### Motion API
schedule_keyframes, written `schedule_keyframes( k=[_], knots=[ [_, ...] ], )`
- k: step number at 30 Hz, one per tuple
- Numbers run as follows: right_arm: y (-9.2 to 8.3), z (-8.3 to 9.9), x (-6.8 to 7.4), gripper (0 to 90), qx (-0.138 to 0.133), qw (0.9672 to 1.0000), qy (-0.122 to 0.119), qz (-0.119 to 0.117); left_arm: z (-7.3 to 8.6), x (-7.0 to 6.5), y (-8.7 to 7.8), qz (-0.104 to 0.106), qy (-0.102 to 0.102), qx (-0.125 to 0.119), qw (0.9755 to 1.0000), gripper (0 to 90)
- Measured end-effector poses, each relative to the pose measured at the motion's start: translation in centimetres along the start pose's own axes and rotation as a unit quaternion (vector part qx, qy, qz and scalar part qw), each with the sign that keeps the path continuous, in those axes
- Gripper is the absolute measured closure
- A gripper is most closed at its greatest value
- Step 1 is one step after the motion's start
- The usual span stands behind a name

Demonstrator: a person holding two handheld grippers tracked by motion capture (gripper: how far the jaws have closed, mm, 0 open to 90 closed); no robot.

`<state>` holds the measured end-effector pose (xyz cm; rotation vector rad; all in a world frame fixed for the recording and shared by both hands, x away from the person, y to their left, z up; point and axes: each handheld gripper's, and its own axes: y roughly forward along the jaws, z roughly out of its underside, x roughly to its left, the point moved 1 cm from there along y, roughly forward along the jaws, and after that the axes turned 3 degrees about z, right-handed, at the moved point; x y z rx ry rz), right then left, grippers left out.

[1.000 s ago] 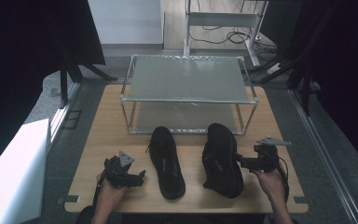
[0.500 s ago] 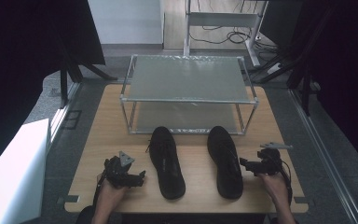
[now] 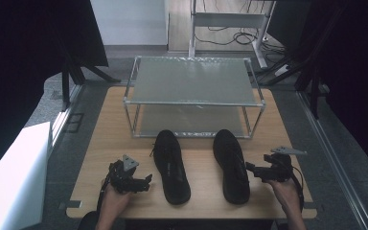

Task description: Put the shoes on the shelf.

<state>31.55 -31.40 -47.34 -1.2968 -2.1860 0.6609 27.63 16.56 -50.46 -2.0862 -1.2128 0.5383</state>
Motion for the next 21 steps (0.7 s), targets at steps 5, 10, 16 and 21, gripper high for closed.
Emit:
schedule_keyframes(
  k=[5, 10, 16, 21],
  knots=[
    [-0.2, 0.1, 0.4, 6.5, -0.009, 0.9997, 0.005, -0.02, -0.8, -0.8, -0.6, 0.006, -0.011, -0.021, 0.9997, 0.0],
    [0.1, 0.2, 1.1, 5.4, -0.009, 0.9994, 0.0, -0.033, -2.1, -1.7, -1.2, 0.023, -0.02, -0.051, 0.9983, 0.0],
    [1.0, 0.2, 2.1, 4.6, -0.006, 0.9991, -0.019, -0.038, -3.5, -3.3, -0.8, 0.039, -0.012, -0.06, 0.9974, 0.0],
    [1.5, 0.1, 1.9, 3.0, -0.001, 0.999, -0.021, -0.041, -4.5, -4.4, -0.2, 0.049, -0.005, -0.06, 0.997, 0.0]
  ],
)
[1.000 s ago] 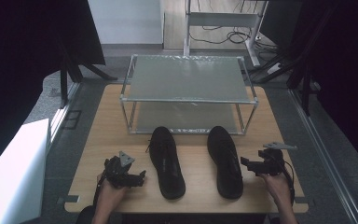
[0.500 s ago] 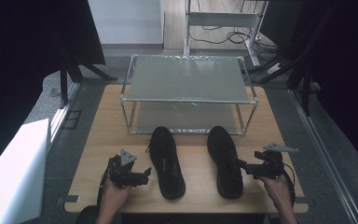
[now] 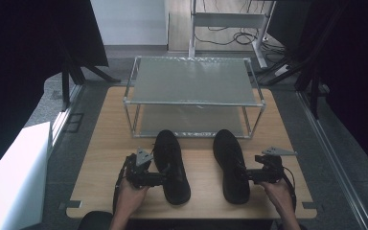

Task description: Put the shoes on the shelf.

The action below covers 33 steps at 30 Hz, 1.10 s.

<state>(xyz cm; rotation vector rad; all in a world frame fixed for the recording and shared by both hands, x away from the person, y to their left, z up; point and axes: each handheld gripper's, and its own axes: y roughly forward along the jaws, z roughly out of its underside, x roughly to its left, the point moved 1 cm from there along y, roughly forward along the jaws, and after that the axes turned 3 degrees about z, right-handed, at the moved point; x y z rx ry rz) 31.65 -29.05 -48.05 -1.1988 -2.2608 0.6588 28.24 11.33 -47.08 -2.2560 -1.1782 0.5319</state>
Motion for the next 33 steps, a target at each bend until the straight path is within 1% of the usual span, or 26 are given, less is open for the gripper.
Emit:
schedule_keyframes(
  k=[2, 3, 7, 10, 12, 14, 15, 17, 18, 19, 20, 21, 22, 23, 25, 26, 28, 30, 31, 33],
  knots=[
    [0.2, -0.1, 0.1, 3.8, 0.001, 1.0, -0.003, -0.001, -0.2, -0.4, 0.5, 0.0, 0.008, 0.006, 0.9999, 0.0],
    [0.2, -0.1, 0.2, 5.2, 0.0, 1.0, -0.003, -0.007, -0.2, -0.6, 0.7, -0.002, 0.01, 0.01, 0.9999, 0.0],
    [0.5, -0.1, 0.3, 8.3, 0.007, 0.9999, -0.007, -0.012, -0.4, -0.7, 1.2, -0.002, 0.003, 0.009, 1.0, 0.0],
    [0.6, -0.2, 0.3, 8.2, 0.01, 0.9998, -0.009, -0.013, -0.5, -0.7, 1.5, -0.007, 0.003, 0.012, 0.9999, 0.0],
    [0.7, -0.3, 0.4, 8.0, 0.011, 0.9998, -0.014, -0.011, -0.6, -0.7, 1.8, -0.001, -0.002, 0.01, 0.9999, 0.0],
    [0.8, -0.4, 0.5, 8.4, 0.01, 0.9997, -0.018, -0.012, -0.8, -0.9, 2.3, 0.002, -0.006, 0.014, 0.9999, 0.0],
    [0.8, -0.4, 0.5, 8.6, 0.01, 0.9997, -0.018, -0.011, -0.8, -1.0, 2.5, 0.0, -0.004, 0.017, 0.9998, 0.0],
    [0.9, -0.5, 0.7, 8.9, 0.011, 0.9996, -0.025, -0.008, -0.9, -1.3, 3.1, -0.006, 0.0, 0.029, 0.9996, 0.0],
    [1.0, -0.6, 0.7, 9.7, 0.012, 0.9995, -0.026, -0.012, -0.9, -1.3, 3.4, -0.008, -0.001, 0.032, 0.9995, 0.0],
    [1.1, -0.6, 0.8, 10.6, 0.015, 0.9994, -0.025, -0.018, -0.8, -1.3, 3.8, -0.014, -0.004, 0.037, 0.9992, 0.0],
    [1.4, -0.5, 1.0, 11.8, 0.027, 0.999, -0.028, -0.023, -0.8, -1.2, 3.9, -0.014, -0.005, 0.038, 0.9992, 0.0],
    [1.6, -0.5, 1.2, 13.9, 0.03, 0.9988, -0.028, -0.026, -0.7, -1.2, 4.1, -0.014, -0.009, 0.039, 0.9991, 0.0],
    [1.7, -0.4, 1.3, 14.1, 0.035, 0.9983, -0.025, -0.038, -0.7, -1.1, 4.2, -0.016, -0.011, 0.039, 0.9991, 0.0],
    [1.8, -0.4, 1.5, 14.3, 0.036, 0.9985, -0.028, -0.03, -0.6, -1.1, 4.3, -0.017, -0.012, 0.039, 0.999, 0.0],
    [1.9, -0.5, 1.6, 13.8, 0.036, 0.9985, -0.039, -0.015, -0.5, -1.0, 4.6, -0.018, -0.016, 0.043, 0.9988, 0.0],
    [2.1, -0.5, 1.7, 13.1, 0.038, 0.9984, -0.042, -0.009, -0.4, -0.9, 4.8, -0.017, -0.017, 0.043, 0.9988, 0.0],
    [2.7, -0.5, 1.9, 12.8, 0.041, 0.9977, -0.052, 0.01, -0.4, -0.8, 5.1, -0.013, -0.021, 0.041, 0.9988, 0.0],
    [3.2, -0.5, 1.9, 14.1, 0.054, 0.9976, -0.037, 0.024, -0.4, -0.8, 5.2, -0.014, -0.02, 0.039, 0.9989, 0.0],
    [3.5, -0.5, 1.9, 14.6, 0.054, 0.9976, -0.032, 0.03, -0.4, -0.7, 5.3, -0.015, -0.018, 0.039, 0.9989, 0.0],
    [3.9, -0.5, 2.1, 17.9, 0.047, 0.997, -0.033, 0.052, -0.5, -0.6, 5.6, -0.022, -0.02, 0.04, 0.9988, 0.0]
  ],
)
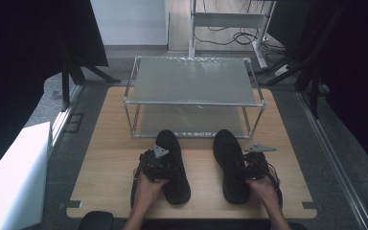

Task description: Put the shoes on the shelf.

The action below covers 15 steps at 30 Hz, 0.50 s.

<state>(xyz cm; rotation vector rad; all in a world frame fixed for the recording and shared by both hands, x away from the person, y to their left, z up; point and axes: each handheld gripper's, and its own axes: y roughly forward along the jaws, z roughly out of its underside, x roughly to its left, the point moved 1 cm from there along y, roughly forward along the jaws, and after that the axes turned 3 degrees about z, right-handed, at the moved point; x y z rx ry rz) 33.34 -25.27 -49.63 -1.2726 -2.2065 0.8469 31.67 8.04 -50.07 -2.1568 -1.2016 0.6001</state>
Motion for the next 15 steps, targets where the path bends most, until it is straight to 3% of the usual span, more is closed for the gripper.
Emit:
schedule_keyframes(
  k=[4, 6, 9, 11, 13, 15],
  knots=[
    [0.3, -0.2, 0.4, 28.6, -0.007, 0.9991, -0.01, 0.041, -0.2, 0.0, 0.2, -0.021, -0.005, 0.01, 0.9997, 0.9],
    [0.2, -0.4, 0.7, 42.3, -0.009, 0.9968, -0.034, 0.072, -0.2, -0.1, 0.0, -0.033, 0.0, 0.011, 0.9994, 8.3],
    [0.2, -0.5, 0.6, 56.8, -0.013, 0.994, -0.044, 0.099, -0.1, 0.3, -0.8, -0.048, 0.013, 0.004, 0.9988, 31.3],
    [0.0, -0.4, 0.4, 64.9, -0.016, 0.9931, -0.043, 0.108, 0.1, 0.9, -1.2, -0.042, 0.004, 0.0, 0.9991, 43.3],
    [-0.1, -0.4, 0.1, 70.6, -0.02, 0.993, -0.038, 0.11, 0.1, 1.3, -1.5, -0.036, 0.002, 0.001, 0.9994, 51.3],
    [-0.2, -0.3, -0.2, 72.1, -0.025, 0.9938, -0.026, 0.105, 0.1, 1.4, -1.7, -0.048, 0.011, 0.005, 0.9988, 60.7]
  ],
)
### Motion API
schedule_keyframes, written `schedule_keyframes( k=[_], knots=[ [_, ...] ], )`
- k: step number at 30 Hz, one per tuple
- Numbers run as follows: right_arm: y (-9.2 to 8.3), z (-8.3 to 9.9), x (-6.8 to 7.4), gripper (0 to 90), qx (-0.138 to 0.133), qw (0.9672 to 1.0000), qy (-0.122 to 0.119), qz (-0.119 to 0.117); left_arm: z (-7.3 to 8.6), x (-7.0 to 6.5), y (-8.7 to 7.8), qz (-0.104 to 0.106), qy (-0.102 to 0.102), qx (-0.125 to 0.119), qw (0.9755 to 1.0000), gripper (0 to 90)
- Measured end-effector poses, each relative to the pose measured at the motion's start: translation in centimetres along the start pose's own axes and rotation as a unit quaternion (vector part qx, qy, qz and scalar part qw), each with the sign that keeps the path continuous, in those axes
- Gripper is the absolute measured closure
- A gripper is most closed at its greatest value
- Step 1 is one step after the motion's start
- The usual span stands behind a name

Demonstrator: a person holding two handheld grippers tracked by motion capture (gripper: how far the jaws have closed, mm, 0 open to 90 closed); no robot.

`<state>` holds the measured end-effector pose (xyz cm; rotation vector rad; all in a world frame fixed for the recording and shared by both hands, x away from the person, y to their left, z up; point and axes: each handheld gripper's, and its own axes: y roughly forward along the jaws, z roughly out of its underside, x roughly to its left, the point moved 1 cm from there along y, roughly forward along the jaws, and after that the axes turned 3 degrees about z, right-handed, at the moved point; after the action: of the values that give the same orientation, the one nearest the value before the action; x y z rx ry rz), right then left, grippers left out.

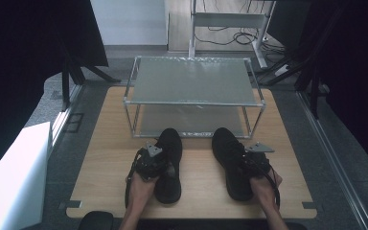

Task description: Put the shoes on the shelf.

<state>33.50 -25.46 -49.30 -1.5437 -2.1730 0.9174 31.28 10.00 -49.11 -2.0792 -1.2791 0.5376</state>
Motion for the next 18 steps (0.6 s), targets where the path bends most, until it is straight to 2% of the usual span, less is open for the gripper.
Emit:
schedule_keyframes(
  k=[1, 4, 6, 8, 11, 14, 15, 17, 18],
  knots=[
    [0.0, 0.0, -0.1, 72.7, -0.002, 1.0, 0.007, -0.003, 0.0, 0.2, 0.0, -0.004, 0.001, -0.001, 1.0, 66.2],
    [-0.1, 0.1, -0.7, 73.3, -0.004, 0.9991, 0.036, -0.02, 0.1, 0.7, -0.2, -0.004, -0.006, -0.005, 1.0, 74.5],
    [-0.2, 0.2, -1.2, 74.0, -0.005, 0.9975, 0.059, -0.037, 0.1, 1.1, -0.1, 0.009, -0.012, -0.009, 0.9999, 76.6],
    [-0.2, 0.2, -1.7, 74.5, -0.008, 0.9954, 0.08, -0.053, 0.0, 1.1, 0.0, 0.009, -0.005, -0.008, 0.9999, 78.1],
    [-0.2, 0.3, -2.1, 75.1, -0.01, 0.992, 0.102, -0.075, -0.3, 1.6, 0.2, 0.028, -0.01, -0.007, 0.9995, 78.8],
    [-0.3, 0.3, -2.2, 75.4, -0.011, 0.9904, 0.109, -0.084, -0.5, 2.5, 0.1, 0.052, -0.03, -0.01, 0.9981, 79.6],
    [-0.3, 0.3, -2.3, 75.5, -0.012, 0.9892, 0.115, -0.09, -0.5, 2.9, 0.1, 0.066, -0.043, -0.013, 0.9968, 79.9],
    [-0.4, 0.3, -2.5, 75.5, -0.018, 0.9851, 0.133, -0.108, -0.4, 3.3, -0.1, 0.083, -0.061, -0.021, 0.9944, 80.0],
    [-0.5, 0.3, -2.6, 75.5, -0.02, 0.983, 0.141, -0.116, -0.3, 3.4, -0.2, 0.086, -0.063, -0.024, 0.994, 80.0]
  ],
)
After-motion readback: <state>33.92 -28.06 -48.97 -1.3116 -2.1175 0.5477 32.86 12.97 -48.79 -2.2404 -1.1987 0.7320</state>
